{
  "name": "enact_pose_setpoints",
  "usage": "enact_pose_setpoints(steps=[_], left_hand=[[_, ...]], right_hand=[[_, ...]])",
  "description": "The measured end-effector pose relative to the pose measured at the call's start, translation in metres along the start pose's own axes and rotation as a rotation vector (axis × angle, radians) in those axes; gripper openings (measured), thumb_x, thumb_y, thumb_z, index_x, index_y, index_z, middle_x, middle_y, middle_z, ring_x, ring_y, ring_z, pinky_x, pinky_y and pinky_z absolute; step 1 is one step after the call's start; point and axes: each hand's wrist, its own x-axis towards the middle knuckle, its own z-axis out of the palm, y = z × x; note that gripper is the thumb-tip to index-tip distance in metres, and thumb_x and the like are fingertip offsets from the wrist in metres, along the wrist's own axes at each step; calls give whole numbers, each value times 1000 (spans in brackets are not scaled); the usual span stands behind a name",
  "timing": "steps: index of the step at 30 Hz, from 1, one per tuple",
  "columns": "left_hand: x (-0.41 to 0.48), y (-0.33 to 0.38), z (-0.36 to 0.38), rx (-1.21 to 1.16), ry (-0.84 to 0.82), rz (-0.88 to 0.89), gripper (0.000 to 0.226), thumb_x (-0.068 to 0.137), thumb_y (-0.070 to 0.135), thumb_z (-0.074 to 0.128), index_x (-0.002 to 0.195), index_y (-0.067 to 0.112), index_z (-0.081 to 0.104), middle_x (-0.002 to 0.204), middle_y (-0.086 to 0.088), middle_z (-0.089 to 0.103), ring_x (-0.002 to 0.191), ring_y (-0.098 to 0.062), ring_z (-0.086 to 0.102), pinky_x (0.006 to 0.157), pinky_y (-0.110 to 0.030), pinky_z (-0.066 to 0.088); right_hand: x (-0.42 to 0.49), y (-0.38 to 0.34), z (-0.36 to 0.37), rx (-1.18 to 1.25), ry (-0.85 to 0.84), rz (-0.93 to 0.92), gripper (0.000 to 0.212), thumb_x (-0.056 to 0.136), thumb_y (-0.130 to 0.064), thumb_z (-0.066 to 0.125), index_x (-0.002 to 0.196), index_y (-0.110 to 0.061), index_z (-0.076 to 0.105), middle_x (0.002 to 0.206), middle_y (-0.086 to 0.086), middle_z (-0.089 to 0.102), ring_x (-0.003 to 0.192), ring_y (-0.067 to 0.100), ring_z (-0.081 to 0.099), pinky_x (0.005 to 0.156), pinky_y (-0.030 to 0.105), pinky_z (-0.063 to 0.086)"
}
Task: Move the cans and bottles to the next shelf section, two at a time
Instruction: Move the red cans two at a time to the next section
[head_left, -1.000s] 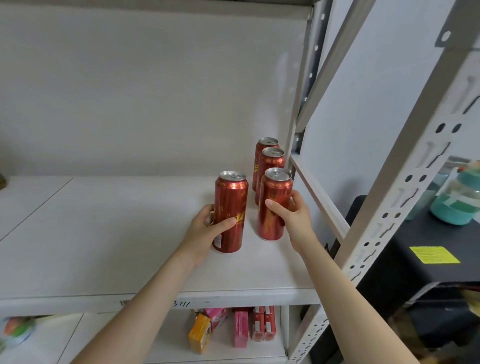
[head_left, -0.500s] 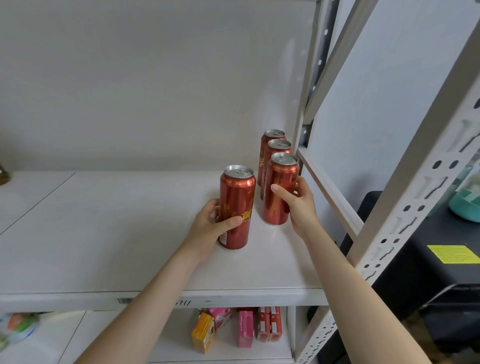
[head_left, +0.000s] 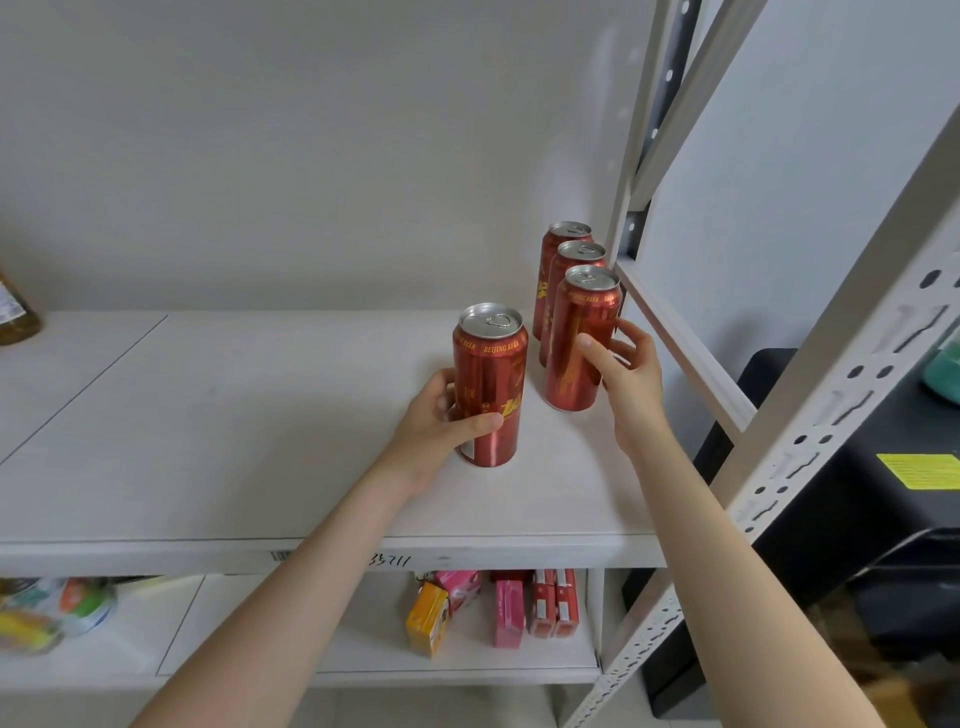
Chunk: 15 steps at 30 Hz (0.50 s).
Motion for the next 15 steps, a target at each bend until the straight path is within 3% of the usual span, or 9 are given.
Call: enact_pose_setpoints(steps=[3, 7, 11, 15], left_hand=[[-6, 3, -10, 61, -48, -21, 90, 51, 28, 87, 132, 16, 51, 124, -9, 66, 113, -22, 66, 90, -33, 55], [-11, 2, -27, 142, -34, -66, 94, 46, 31, 91, 131, 26, 52, 125, -7, 63, 113, -22, 66, 94, -37, 54], [-14, 3, -30, 225, -44, -106, 101, 44, 29, 92, 135, 23, 50, 124, -7, 64, 108, -18, 68, 95, -35, 55], [-17, 1, -26, 244, -36, -97, 91, 47, 22, 93, 130, 19, 56, 121, -7, 66, 108, -19, 68, 94, -34, 55]], right_hand=[[-22, -1, -5, 18, 87, -34, 65, 81, -38, 78, 137, -28, 45, 126, -5, 53, 106, 3, 55, 74, 17, 42], [-46, -3, -4, -15, 88, -79, 58, 82, -37, 79, 131, -29, 49, 120, -10, 57, 111, 8, 58, 79, 19, 46], [-63, -1, 10, -111, -77, -117, 53, 83, -30, 79, 129, -21, 54, 118, -3, 62, 105, 12, 61, 82, 18, 49], [-72, 6, 31, -157, -255, -78, 56, 80, -32, 81, 129, -19, 58, 122, -5, 63, 108, 9, 62, 86, 19, 51]])
